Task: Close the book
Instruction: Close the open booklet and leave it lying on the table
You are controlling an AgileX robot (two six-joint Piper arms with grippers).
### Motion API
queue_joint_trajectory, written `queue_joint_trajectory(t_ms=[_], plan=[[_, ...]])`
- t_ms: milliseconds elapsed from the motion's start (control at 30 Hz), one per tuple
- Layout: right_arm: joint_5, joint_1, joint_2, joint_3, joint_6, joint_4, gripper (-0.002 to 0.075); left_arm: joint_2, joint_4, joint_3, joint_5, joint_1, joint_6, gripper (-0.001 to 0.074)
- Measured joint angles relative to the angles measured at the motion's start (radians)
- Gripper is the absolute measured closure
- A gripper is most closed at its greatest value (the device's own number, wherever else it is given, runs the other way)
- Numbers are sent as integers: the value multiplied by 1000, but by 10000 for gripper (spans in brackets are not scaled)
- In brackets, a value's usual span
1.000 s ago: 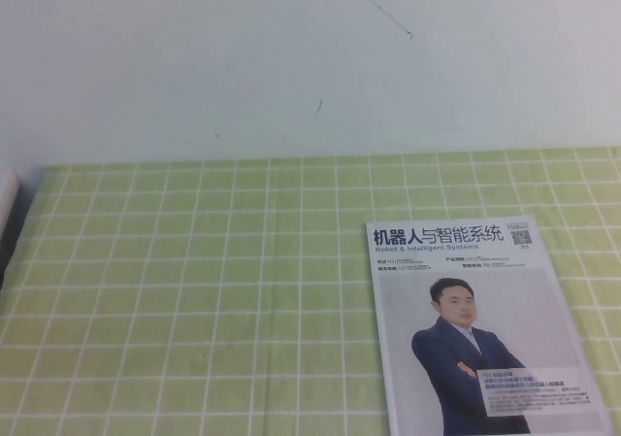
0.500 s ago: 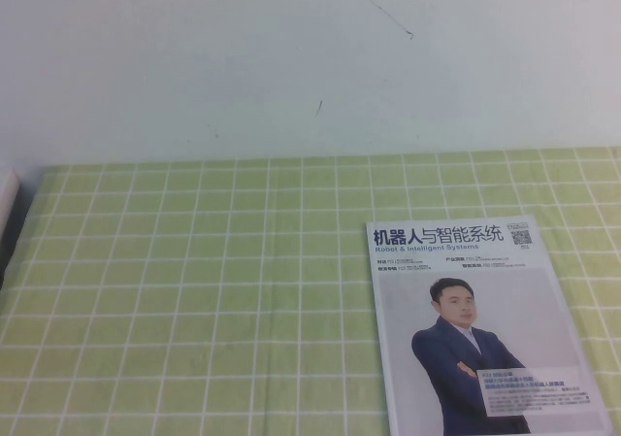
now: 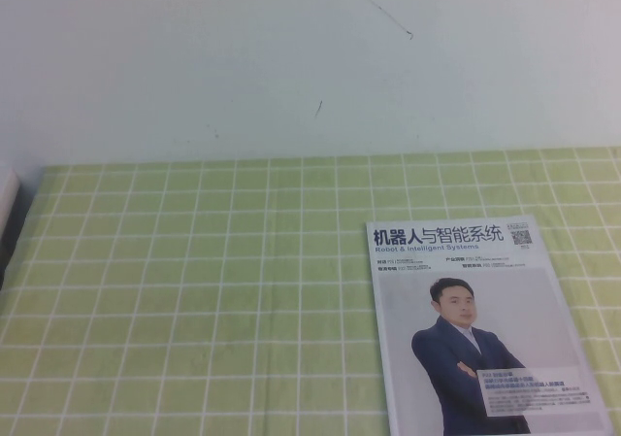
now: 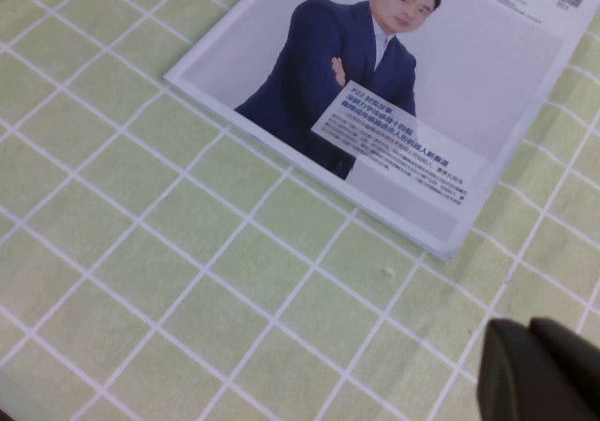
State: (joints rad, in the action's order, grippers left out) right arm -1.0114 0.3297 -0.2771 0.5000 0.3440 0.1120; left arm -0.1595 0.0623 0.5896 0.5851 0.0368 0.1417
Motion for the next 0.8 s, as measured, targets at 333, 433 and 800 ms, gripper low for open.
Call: queue_joint_trajectory(t_ms=[333,433,800], plan=[[0,0,0,0,0,0,729,89,30,-506,-277,10,-103,738],[2,0,0,0,0,0,729,144,78,-600,-308,10,-244,738],[2,0,0,0,0,2,729,171,151,-606,-244,20,-400,738]])
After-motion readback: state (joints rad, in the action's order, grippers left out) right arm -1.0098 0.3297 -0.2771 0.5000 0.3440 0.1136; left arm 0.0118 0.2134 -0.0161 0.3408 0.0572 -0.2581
